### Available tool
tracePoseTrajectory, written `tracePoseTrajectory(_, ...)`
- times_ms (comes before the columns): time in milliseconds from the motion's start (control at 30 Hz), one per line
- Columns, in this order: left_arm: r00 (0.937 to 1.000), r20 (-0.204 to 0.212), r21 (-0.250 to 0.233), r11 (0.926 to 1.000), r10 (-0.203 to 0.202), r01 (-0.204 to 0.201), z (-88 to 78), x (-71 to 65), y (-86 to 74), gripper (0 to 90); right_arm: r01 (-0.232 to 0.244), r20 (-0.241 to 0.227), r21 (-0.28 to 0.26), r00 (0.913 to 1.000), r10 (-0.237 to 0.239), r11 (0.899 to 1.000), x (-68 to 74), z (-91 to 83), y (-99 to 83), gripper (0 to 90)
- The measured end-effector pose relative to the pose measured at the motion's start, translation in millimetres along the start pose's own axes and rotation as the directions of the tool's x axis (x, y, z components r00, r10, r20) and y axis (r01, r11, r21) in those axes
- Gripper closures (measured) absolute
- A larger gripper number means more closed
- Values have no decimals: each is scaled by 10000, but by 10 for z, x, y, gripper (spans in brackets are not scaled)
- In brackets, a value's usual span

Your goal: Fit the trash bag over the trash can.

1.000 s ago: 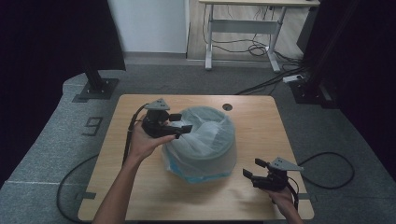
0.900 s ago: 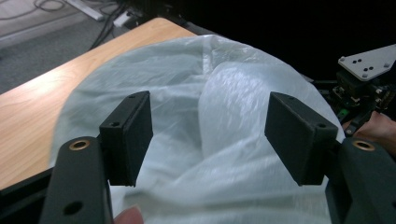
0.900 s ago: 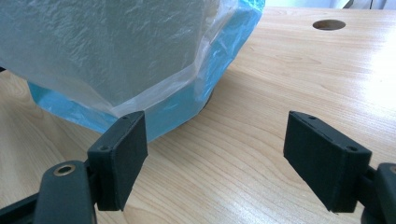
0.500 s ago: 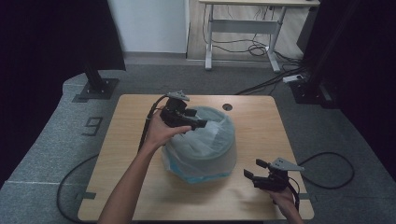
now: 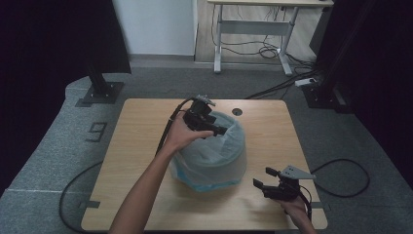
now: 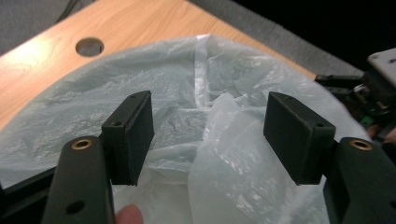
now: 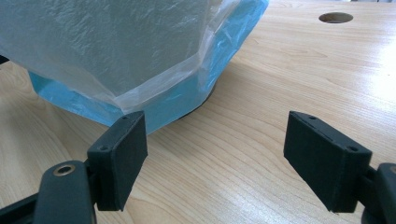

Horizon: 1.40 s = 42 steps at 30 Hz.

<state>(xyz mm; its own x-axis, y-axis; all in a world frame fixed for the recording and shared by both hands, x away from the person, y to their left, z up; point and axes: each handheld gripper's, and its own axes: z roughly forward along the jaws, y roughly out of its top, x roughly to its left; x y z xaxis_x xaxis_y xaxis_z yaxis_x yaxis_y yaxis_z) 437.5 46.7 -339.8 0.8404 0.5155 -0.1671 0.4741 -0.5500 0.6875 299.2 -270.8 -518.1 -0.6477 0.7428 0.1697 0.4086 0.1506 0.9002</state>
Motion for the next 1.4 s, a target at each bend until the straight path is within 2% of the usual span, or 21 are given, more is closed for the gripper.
tracePoseTrajectory(100, 9999, -36, 248, 9996, -132, 133, 63, 28, 42, 342, 48, -118, -38, 9999, -48, 10000, 6, -6, 2, 210)
tracePoseTrajectory(267, 9998, -173, 798, 9968, -60, 73, 192, 38, 116, 351, 103, -188, -65, 9998, -104, 9999, 11, -12, 2, 210)
tracePoseTrajectory(500, 9991, -414, 1658, 9861, -39, 107, 380, 48, 112, 356, 71, -181, -71, 9998, -72, 9999, -11, -41, -2, 212)
tracePoseTrajectory(733, 9982, -604, 2131, 9770, 72, 58, 495, 52, 78, 357, 100, -332, -129, 9994, -104, 9999, 14, -46, 12, 213)
tracePoseTrajectory(833, 9982, -595, 2011, 9795, 38, 83, 478, 51, 68, 356, 114, -306, -89, 9995, -117, 9999, 12, -43, 7, 213)
tracePoseTrajectory(900, 9982, -601, 1770, 9842, 62, 46, 418, 46, 64, 356, 86, -294, -95, 9995, -89, 9999, 10, -44, 7, 213)
tracePoseTrajectory(933, 9983, -577, 1478, 9890, 53, 33, 358, 36, 64, 356, 82, -290, -94, 9995, -85, 9999, 10, -43, 6, 213)
tracePoseTrajectory(1000, 9982, -572, 1097, 9939, 163, -100, 237, 20, 67, 356, 103, -294, -60, 9995, -105, 9999, 11, -41, 4, 213)
tracePoseTrajectory(1133, 9972, -701, 668, 9976, 245, -198, 14, 15, 48, 356, 149, -307, 11, 9994, -148, 9999, 18, -23, -1, 213)
tracePoseTrajectory(1267, 9956, -926, 712, 9975, 103, -37, -98, 89, -20, 355, 187, -325, 34, 9993, -185, 9998, 37, -10, -2, 214)
tracePoseTrajectory(1400, 9936, -1111, 1003, 9945, -183, 296, -81, 197, -105, 355, 207, -331, 66, 9992, -204, 9998, 44, 5, -1, 215)
